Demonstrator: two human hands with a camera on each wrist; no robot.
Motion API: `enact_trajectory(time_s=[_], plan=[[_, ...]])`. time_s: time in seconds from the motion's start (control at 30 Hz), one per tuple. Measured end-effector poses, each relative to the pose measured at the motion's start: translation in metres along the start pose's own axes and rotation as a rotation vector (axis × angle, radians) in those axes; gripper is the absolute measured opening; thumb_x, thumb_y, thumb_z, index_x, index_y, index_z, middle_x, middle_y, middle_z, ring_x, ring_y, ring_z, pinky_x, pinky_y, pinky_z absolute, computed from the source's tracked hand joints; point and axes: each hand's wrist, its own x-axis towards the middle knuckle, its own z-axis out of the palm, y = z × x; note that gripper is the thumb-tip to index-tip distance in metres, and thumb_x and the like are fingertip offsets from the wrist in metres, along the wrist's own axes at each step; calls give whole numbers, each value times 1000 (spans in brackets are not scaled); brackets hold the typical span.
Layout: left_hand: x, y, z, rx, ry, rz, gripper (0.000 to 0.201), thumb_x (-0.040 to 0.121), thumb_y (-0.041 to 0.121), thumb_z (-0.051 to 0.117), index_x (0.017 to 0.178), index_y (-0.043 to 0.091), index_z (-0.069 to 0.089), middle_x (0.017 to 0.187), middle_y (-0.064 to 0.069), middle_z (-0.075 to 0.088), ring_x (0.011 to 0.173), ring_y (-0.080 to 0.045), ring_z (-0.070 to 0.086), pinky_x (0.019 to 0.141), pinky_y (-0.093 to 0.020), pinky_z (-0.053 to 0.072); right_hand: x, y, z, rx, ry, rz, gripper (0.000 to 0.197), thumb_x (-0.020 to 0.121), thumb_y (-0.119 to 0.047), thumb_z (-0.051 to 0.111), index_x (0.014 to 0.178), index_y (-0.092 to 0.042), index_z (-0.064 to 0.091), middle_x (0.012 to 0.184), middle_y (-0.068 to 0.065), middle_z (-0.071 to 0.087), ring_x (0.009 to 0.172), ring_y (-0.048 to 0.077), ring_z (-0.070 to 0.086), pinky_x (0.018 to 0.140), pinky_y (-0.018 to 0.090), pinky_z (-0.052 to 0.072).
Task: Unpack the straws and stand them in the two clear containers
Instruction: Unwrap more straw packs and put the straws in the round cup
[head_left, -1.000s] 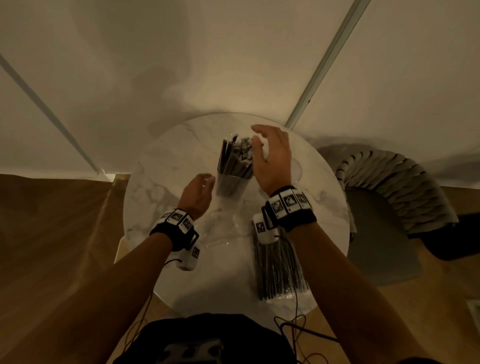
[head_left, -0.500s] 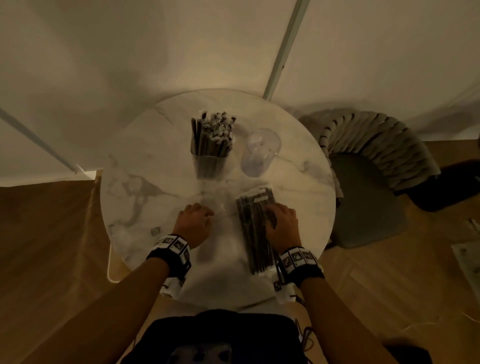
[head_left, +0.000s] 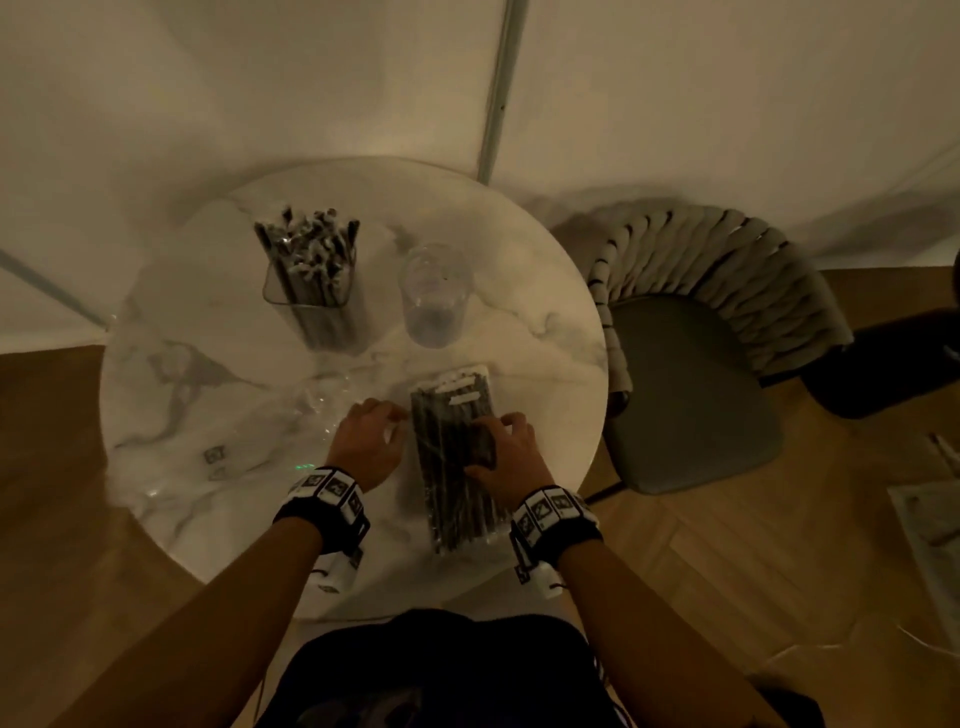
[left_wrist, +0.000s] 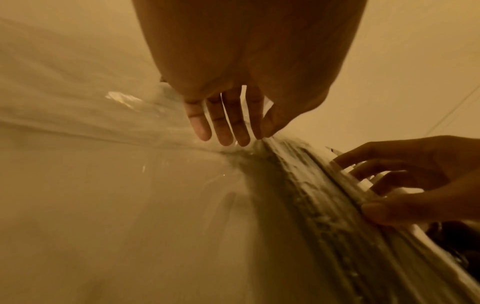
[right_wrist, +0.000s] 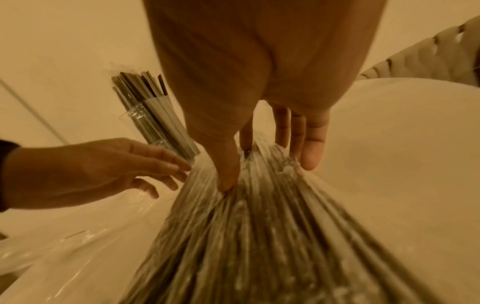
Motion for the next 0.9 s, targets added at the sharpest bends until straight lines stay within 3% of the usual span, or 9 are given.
enact_trajectory(time_s=[0.07, 0.2, 0.3, 0.37, 0.47, 0.57, 0.67, 0.8, 0.9], plan=[[4, 18, 15, -97, 8, -69, 22, 89, 24, 63, 110, 17, 63, 103, -5, 62, 96, -26, 59, 89, -42, 50, 4, 6, -8, -10, -47, -26, 66, 76, -31, 82, 133, -26, 48, 127, 7, 36, 121, 30, 41, 107, 42, 44], [12, 51, 32, -380, 68, -319, 44, 87, 28, 71, 125, 17, 52, 109, -3, 68, 94, -21, 65, 88, -35, 54, 16, 16, -19, -70, -139, -74, 67, 74, -33, 84, 131, -21, 49, 125, 8, 36, 113, 30, 47, 103, 42, 48], [18, 64, 36, -444, 121, -420, 63, 84, 25, 76, 136, 11, 43, 107, -6, 66, 90, -18, 61, 83, -26, 48, 23, 20, -25, -77, -206, -98, 61, 78, -43, 79, 128, -21, 53, 123, 5, 38, 111, 27, 49, 100, 40, 49], [21, 64, 36, -378, 120, -419, 61, 83, 22, 77, 135, 10, 47, 110, -8, 66, 98, -22, 62, 86, -25, 45, 26, 20, -28, -76, -189, -110, 48, 85, -48, 70, 123, -20, 58, 123, 5, 39, 112, 27, 48, 100, 39, 48], [25, 59, 32, -308, 45, -361, 52, 82, 20, 76, 129, 13, 56, 118, -9, 65, 106, -26, 62, 93, -32, 48, 33, 17, -34, -55, -74, -145, 33, 92, -38, 63, 117, -16, 60, 136, 9, 37, 120, 30, 42, 107, 44, 42], [26, 54, 27, -316, 1, -346, 54, 79, 21, 78, 128, 17, 55, 116, -8, 65, 100, -23, 64, 92, -36, 52, 45, 9, -35, 24, 15, -150, 46, 96, -30, 57, 138, -16, 47, 155, 10, 28, 131, 34, 36, 112, 46, 36], [29, 50, 25, -302, -5, -355, 51, 81, 29, 77, 125, 14, 56, 114, -8, 66, 99, -25, 63, 90, -36, 51, 64, 6, -30, 17, 61, -131, 53, 99, -28, 49, 150, -18, 35, 161, 8, 23, 139, 34, 31, 116, 47, 31], [37, 48, 21, -284, -40, -388, 41, 87, 46, 67, 116, 17, 59, 110, -5, 67, 100, -26, 62, 91, -38, 50, 94, -3, -27, -54, 31, -82, 53, 100, -24, 43, 152, -18, 34, 152, 13, 41, 130, 40, 40, 111, 49, 35], [46, 44, 19, -264, -47, -389, 37, 93, 45, 59, 115, 16, 61, 110, -5, 67, 102, -26, 62, 84, -30, 44, 116, -9, -31, -134, -58, -19, 47, 99, -27, 49, 145, -16, 47, 136, 18, 54, 123, 40, 47, 105, 50, 40]])
